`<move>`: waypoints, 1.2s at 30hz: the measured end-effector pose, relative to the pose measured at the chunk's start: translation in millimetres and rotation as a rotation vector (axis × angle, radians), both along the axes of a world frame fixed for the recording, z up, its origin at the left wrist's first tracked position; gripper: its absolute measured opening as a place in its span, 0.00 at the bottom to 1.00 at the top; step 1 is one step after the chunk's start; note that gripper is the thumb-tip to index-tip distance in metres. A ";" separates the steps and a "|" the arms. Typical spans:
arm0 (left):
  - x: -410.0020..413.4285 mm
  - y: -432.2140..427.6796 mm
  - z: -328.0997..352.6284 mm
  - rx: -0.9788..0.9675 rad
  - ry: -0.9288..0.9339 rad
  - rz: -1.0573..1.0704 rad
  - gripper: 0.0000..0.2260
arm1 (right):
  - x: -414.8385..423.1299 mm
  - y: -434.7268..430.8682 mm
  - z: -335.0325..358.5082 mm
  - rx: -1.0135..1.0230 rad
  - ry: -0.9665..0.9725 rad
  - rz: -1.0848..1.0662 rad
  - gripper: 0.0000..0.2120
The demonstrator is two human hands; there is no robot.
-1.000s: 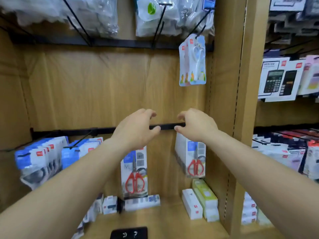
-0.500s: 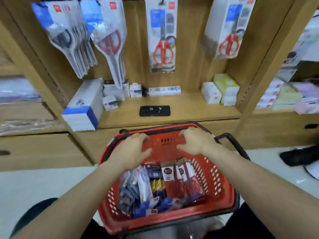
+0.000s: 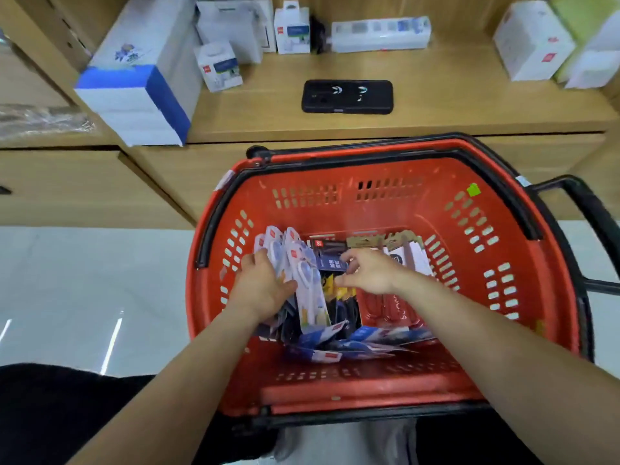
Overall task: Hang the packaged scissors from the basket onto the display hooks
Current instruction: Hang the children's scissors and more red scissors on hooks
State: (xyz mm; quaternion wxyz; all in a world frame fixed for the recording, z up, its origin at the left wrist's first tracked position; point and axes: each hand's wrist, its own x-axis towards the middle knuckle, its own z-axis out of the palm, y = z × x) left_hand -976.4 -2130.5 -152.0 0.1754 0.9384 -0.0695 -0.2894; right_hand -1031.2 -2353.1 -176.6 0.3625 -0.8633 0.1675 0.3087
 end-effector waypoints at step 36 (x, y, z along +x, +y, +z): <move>26.4 -26.7 -42.9 -0.395 0.325 0.526 0.22 | 12.6 47.5 -85.3 0.495 -0.062 -0.368 0.31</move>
